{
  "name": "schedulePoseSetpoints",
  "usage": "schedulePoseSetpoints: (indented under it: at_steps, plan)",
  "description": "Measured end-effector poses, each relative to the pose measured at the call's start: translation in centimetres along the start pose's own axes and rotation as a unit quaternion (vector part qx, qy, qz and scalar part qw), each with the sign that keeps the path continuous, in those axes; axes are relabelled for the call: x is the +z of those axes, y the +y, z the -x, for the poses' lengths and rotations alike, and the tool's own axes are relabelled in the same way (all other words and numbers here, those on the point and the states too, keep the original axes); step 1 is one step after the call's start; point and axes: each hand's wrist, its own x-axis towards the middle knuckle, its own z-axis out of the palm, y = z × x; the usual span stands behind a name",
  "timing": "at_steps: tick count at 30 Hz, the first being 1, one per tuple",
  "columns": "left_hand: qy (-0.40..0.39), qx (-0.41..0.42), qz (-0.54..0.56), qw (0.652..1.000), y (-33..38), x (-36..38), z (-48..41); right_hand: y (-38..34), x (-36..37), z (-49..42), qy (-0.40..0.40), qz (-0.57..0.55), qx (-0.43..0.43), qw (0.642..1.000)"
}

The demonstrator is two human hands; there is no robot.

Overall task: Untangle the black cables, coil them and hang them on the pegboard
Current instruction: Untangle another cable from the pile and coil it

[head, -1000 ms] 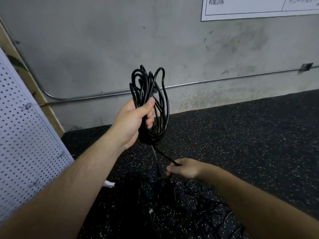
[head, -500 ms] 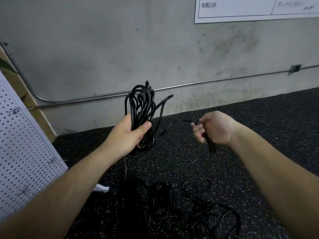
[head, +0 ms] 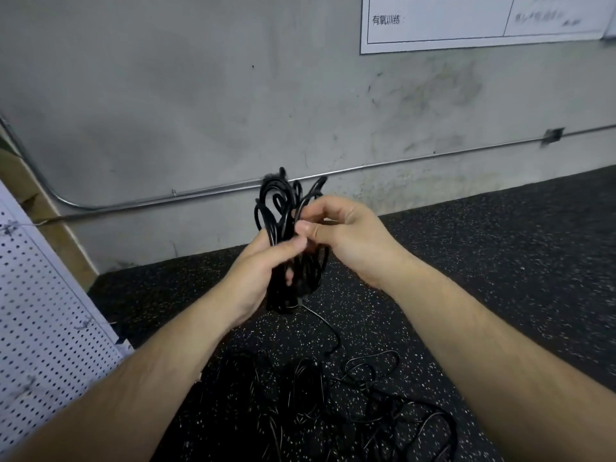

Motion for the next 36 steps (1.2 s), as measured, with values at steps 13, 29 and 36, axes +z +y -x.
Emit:
schedulePoseSetpoints:
  at_steps: [13, 29, 36]
  plan:
    - [-0.026, 0.050, 0.056, 0.997, 2.9, -1.6, -0.1, 4.4, -3.4, 2.1, 0.042, 0.158, 0.075, 0.984]
    - [-0.048, 0.071, 0.132, 0.988, 5.3, -3.8, 2.0, 18.1, 7.2, 1.9, -0.253, 0.115, 0.284, 0.918]
    - [-0.021, 0.078, 0.077, 0.994, 4.9, -5.5, 1.8, 14.7, 5.7, 1.6, -0.230, 0.145, 0.277, 0.921]
